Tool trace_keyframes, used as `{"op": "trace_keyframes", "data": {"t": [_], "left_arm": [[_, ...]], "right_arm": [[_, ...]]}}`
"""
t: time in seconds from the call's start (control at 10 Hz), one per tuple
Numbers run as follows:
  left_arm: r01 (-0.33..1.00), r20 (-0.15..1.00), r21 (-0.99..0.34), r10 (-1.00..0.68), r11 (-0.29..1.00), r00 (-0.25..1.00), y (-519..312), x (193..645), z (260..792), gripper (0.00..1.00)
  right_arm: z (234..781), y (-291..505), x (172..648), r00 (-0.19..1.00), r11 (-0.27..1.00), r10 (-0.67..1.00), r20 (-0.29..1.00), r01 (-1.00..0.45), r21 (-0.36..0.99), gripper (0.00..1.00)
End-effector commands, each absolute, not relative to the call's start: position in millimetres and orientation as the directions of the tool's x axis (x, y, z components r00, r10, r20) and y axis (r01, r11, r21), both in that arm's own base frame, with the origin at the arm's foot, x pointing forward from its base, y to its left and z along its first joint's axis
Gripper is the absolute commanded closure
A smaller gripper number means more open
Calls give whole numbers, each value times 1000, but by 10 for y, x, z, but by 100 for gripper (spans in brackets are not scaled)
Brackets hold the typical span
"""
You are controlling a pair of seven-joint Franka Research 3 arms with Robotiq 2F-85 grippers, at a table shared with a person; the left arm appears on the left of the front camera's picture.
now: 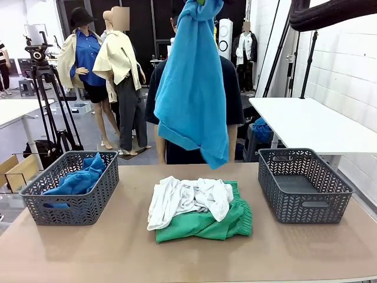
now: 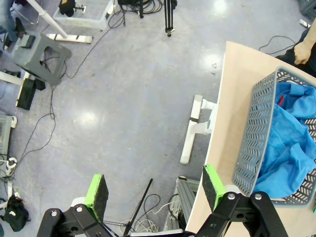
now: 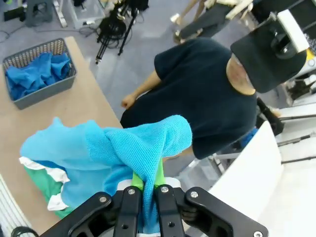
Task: Sort the tops and bottoms.
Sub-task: Sort the clothes according to human instructions.
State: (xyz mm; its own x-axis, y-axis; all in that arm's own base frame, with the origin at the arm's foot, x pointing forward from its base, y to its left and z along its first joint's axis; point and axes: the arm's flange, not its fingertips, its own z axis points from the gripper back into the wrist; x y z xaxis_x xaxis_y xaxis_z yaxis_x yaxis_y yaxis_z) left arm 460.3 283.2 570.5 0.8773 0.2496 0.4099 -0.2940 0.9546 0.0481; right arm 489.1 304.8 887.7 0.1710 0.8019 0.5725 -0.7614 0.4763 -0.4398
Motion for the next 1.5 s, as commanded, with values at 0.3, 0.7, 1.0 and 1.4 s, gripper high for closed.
{"op": "trace_keyframes", "data": {"t": [0.3,0.7,1.0,1.4], "left_arm": [[-285,411,54,239,957,880,2852,4587,5713,0],[-285,411,54,239,957,880,2852,4587,5713,0],[-285,411,54,239,957,880,2852,4587,5713,0],[-285,411,54,239,957,880,2852,4587,5713,0]], "right_arm": [[8909,3043,4857,144,461,806,575,-761,-456,100],[8909,3043,4857,144,461,806,575,-761,-456,100],[8909,3043,4857,144,461,806,575,-761,-456,100],[8909,3043,4857,144,461,806,575,-761,-456,100]]}}
